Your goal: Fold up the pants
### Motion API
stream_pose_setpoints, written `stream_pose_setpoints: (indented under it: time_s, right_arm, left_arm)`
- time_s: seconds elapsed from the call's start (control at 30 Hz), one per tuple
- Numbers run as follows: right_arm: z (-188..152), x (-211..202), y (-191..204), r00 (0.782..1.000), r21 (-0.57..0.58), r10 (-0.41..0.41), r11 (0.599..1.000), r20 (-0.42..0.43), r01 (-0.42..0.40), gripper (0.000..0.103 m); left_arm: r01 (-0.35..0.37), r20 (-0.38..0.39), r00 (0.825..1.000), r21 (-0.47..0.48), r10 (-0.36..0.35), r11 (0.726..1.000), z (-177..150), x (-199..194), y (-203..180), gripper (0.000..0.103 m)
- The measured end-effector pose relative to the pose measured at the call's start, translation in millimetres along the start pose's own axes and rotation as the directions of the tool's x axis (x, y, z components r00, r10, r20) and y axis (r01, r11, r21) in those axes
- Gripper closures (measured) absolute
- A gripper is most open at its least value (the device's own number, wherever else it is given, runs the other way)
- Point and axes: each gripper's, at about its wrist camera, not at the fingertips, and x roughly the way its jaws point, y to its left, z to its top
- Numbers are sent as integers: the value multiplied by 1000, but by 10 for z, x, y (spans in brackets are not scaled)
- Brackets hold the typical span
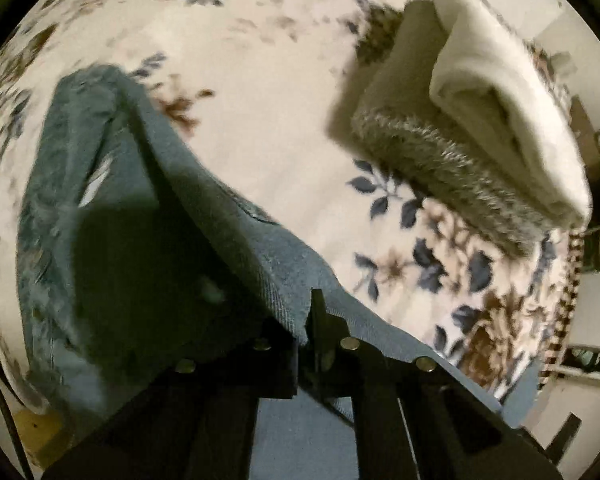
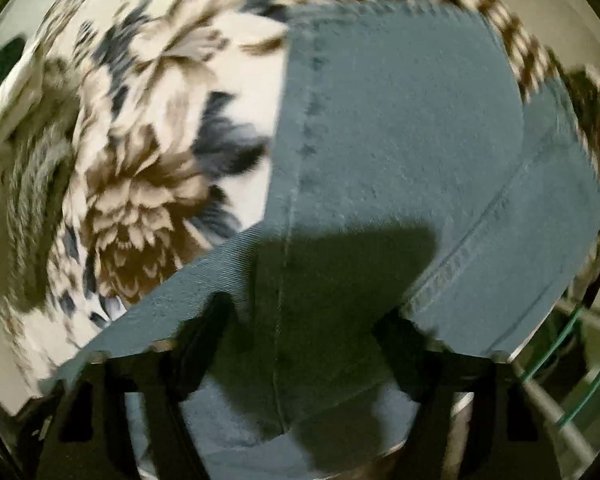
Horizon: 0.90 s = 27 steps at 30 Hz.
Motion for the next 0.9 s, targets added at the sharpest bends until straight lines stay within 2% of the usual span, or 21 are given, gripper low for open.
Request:
stream_pose_setpoints:
  time_s: [0.03, 0.1, 0.2, 0.3, 0.43, 0.53, 0.6, 0.67, 0.73, 0.77, 0.8, 0.83, 0.87, 0.9]
  right_arm:
    - [-19, -34, 60, 999, -30, -31, 999, 17, 31, 86]
    - [-76, -163, 67, 998, -30, -27, 999, 60, 28, 95]
    - [-181, -456, -17, 992, -5, 21, 1000, 120, -21, 96]
    - [-368, -727, -283, 986, 19, 64, 998, 153, -68, 96]
    - [-558, -871, -994, 977, 36, 111, 992, 181, -119, 96]
    - [-646, -708, -1326, 979, 58, 129, 988, 161, -140, 96]
    - [-669, -564, -1549, 983, 90, 136, 985, 122, -147, 96]
    - [-659, -356, -1613, 985, 74, 158, 984, 63, -163, 96]
    - [-629, -189, -1610, 989, 34, 148, 988, 6, -148, 93]
    - [-616, -144, -1598, 988, 18, 151, 988, -10, -151, 86]
    - [-604, -127, -1589, 989, -3, 148, 989, -23, -148, 67]
    - [-597, -178, -1574, 990, -35, 140, 989, -22, -141, 55]
    - [-595, -233, -1553, 989, -55, 146, 988, -8, -147, 33]
    - [-592, -323, -1538, 989, -85, 147, 986, 18, -145, 23]
  left_arm:
    - [15, 13, 1000, -15, -14, 1000, -73, -95, 65, 100]
    - [35, 40, 999, -38, -33, 999, -241, -289, 148, 100]
    - [43, 96, 995, -80, -35, 996, -575, -596, 291, 100]
    - [32, 138, 990, -135, -14, 990, -1011, -801, 419, 100]
    - [17, 144, 990, -204, 13, 979, -1505, -858, 586, 100]
    - [-28, 98, 994, -234, 52, 972, -1782, -601, 715, 100]
    - [-64, 40, 996, -239, 76, 969, -1889, -346, 801, 99]
    - [-100, -25, 995, -263, 97, 960, -1961, -124, 885, 94]
    - [-128, -96, 990, -283, 104, 951, -2013, 25, 938, 90]
    - [-132, -100, 989, -277, 109, 952, -2029, 18, 918, 82]
    - [-144, -93, 988, -261, 124, 954, -2039, -14, 879, 77]
    - [-169, -81, 985, -225, 155, 959, -2049, -71, 800, 67]
    - [-201, -59, 979, -169, 193, 965, -2059, -150, 674, 56]
    - [-236, -32, 972, -108, 234, 966, -2063, -216, 527, 49]
